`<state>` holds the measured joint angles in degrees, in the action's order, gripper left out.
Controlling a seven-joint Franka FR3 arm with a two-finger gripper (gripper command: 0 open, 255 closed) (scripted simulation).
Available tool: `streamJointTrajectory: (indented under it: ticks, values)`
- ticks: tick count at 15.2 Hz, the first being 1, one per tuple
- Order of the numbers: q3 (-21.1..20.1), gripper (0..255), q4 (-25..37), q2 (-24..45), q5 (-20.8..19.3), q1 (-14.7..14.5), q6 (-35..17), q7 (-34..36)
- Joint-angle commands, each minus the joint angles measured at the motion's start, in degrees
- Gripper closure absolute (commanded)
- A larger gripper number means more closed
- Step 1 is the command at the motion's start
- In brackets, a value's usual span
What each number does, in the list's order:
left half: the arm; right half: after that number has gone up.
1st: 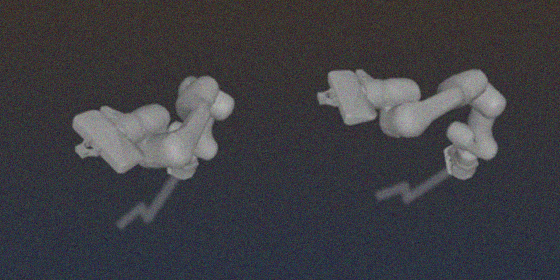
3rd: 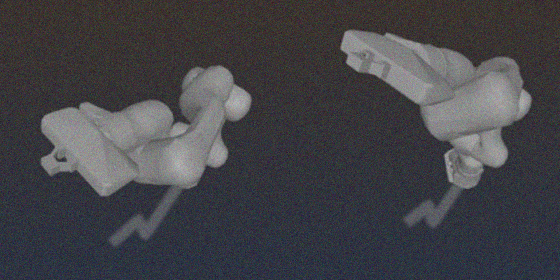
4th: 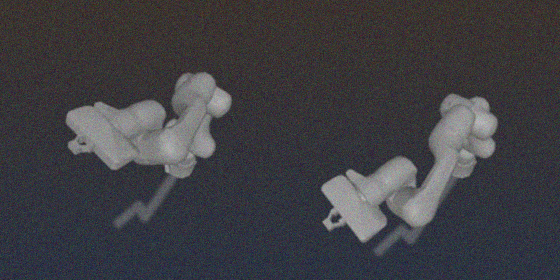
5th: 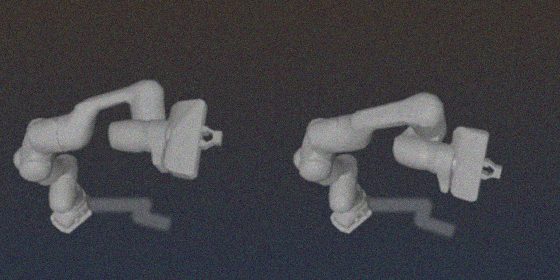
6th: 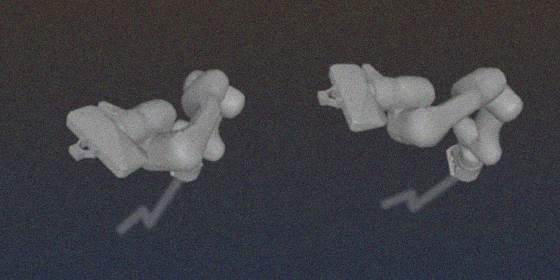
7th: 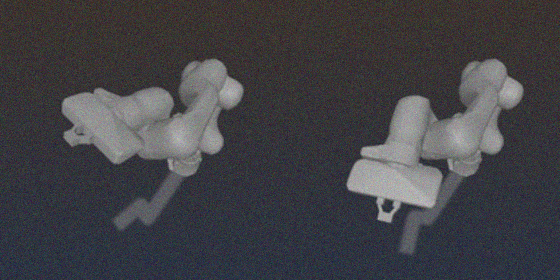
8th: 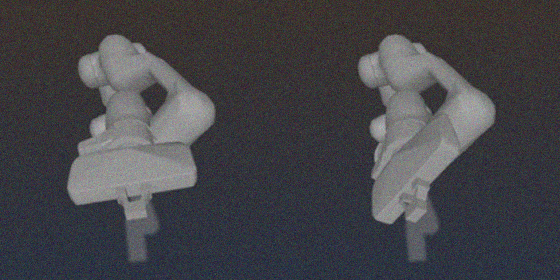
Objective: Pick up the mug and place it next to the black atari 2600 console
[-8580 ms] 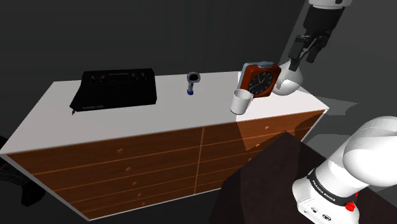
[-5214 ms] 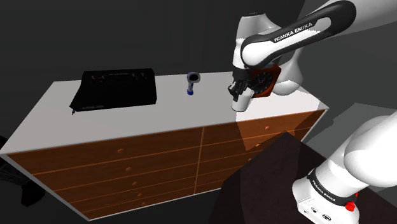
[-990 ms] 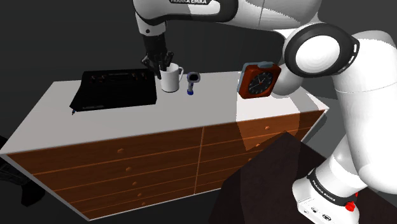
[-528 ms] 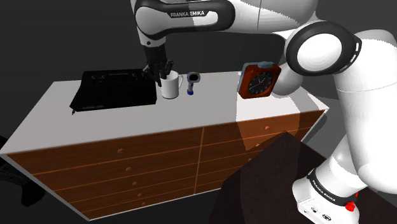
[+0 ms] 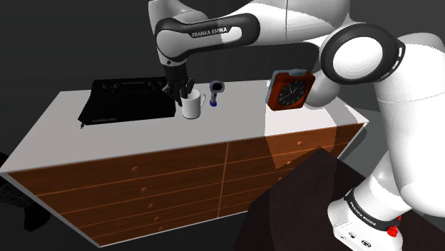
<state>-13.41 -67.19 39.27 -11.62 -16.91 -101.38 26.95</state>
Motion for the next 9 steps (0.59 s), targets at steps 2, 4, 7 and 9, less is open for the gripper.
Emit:
streamJointTrajectory:
  ticks: [2,4,7,9]
  values:
    - [0.1,255,-1.8,0.3,-0.1,0.2,-2.2,0.1]
    - [0.1,255,-2.4,0.5,-0.2,0.3,-3.0,0.2]
    - [0.1,255,-2.4,0.5,-0.2,0.3,-2.9,0.2]
    - [0.1,255,-2.4,0.5,-0.2,0.3,-2.9,0.2]
